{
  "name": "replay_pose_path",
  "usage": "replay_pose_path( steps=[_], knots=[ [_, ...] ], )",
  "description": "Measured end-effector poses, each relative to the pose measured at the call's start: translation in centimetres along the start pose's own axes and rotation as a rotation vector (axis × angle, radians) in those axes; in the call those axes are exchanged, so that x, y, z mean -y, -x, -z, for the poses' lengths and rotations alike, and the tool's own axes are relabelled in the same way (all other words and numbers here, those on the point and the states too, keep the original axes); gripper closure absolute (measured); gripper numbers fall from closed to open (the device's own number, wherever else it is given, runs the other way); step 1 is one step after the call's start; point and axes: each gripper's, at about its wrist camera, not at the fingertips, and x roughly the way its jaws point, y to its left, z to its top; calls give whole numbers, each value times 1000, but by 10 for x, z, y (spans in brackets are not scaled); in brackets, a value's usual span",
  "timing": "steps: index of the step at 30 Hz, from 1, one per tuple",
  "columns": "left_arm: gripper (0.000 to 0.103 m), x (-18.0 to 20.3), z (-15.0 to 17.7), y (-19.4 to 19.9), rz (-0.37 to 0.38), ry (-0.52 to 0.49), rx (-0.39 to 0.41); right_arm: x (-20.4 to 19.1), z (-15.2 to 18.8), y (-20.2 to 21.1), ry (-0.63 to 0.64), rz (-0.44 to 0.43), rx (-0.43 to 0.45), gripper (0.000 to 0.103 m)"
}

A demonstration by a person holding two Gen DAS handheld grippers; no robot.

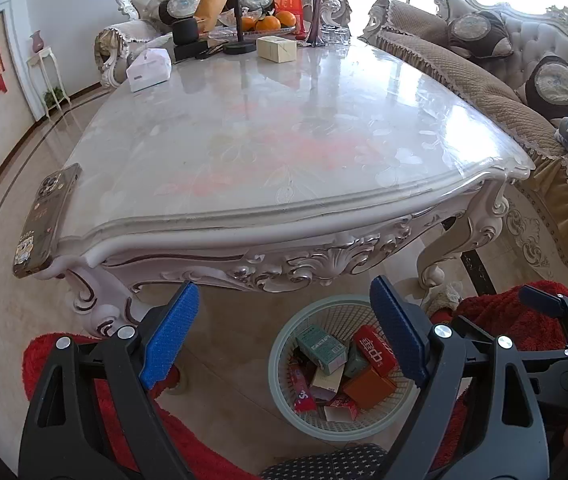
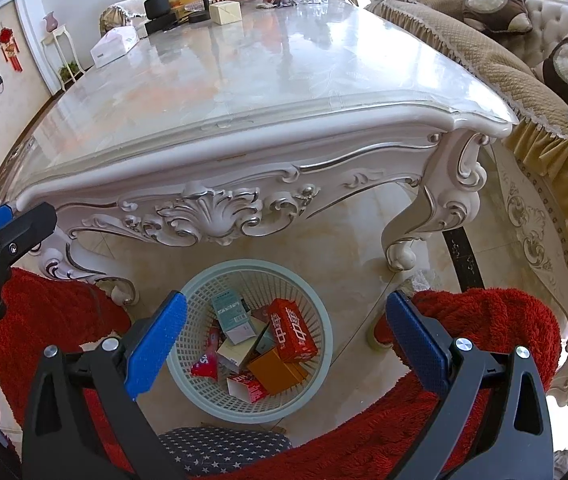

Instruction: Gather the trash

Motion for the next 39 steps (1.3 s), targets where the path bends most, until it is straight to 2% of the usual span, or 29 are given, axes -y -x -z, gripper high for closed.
replay_pose_path(
  steps=[39],
  knots=[
    [18, -1, 1, -1, -10, 1, -9, 3, -2, 4, 7, 2, 16, 8]
  ],
)
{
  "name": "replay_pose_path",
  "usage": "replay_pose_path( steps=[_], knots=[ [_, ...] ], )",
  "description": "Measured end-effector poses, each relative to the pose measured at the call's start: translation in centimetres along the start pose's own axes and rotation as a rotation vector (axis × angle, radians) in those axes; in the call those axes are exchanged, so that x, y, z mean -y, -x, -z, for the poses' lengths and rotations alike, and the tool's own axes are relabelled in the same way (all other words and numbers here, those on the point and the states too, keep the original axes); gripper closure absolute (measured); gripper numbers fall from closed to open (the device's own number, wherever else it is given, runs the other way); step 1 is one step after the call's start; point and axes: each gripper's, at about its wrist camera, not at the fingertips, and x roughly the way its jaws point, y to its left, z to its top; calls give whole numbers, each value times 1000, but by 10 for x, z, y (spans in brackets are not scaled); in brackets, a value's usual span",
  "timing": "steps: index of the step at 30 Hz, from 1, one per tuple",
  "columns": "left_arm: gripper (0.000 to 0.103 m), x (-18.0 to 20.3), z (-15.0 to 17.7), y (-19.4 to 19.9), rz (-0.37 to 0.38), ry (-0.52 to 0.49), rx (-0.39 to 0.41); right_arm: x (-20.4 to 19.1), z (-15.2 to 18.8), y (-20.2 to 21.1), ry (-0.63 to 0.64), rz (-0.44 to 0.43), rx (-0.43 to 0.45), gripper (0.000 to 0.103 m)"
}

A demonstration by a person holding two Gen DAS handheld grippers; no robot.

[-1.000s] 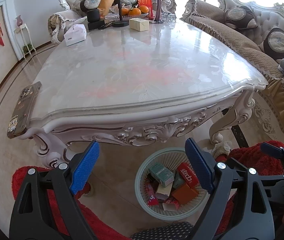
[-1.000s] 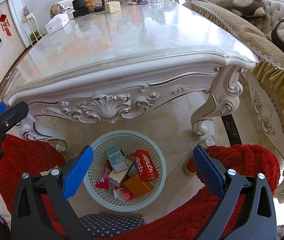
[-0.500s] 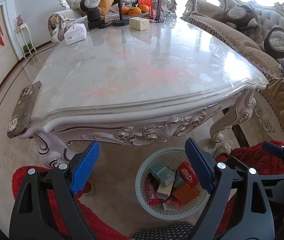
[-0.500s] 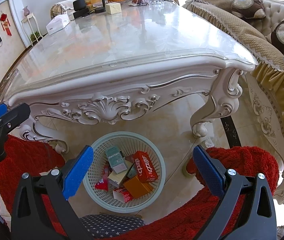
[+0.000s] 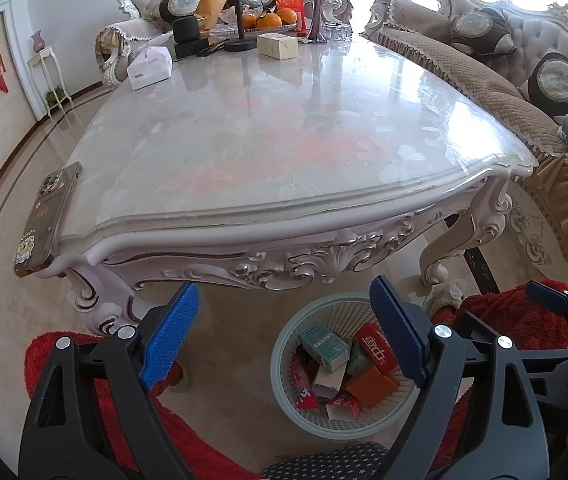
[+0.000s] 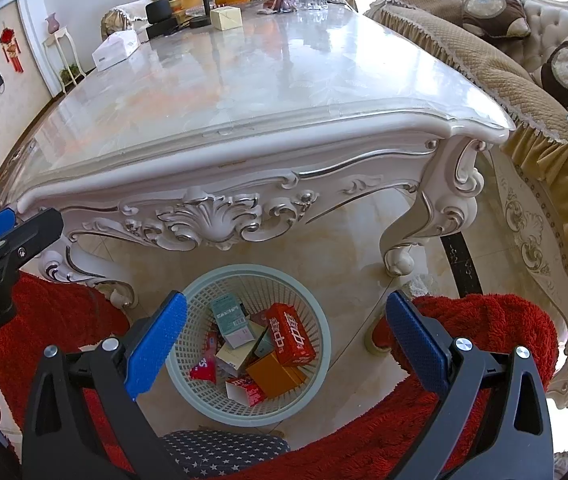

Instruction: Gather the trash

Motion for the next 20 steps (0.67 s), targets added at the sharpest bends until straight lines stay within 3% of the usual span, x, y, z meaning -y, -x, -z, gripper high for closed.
replay_pose_path(
  steps=[10, 14, 20],
  knots=[
    [18, 4, 1, 2, -14, -28, 19, 1, 2, -1, -13, 0, -1, 8],
    [18, 6, -1, -2, 35, -32, -7, -1, 2, -3, -8, -4, -9, 8],
    [18, -8, -5, -13, 24, 7, -32, -2, -3, -6, -21, 0, -1, 8]
  ],
)
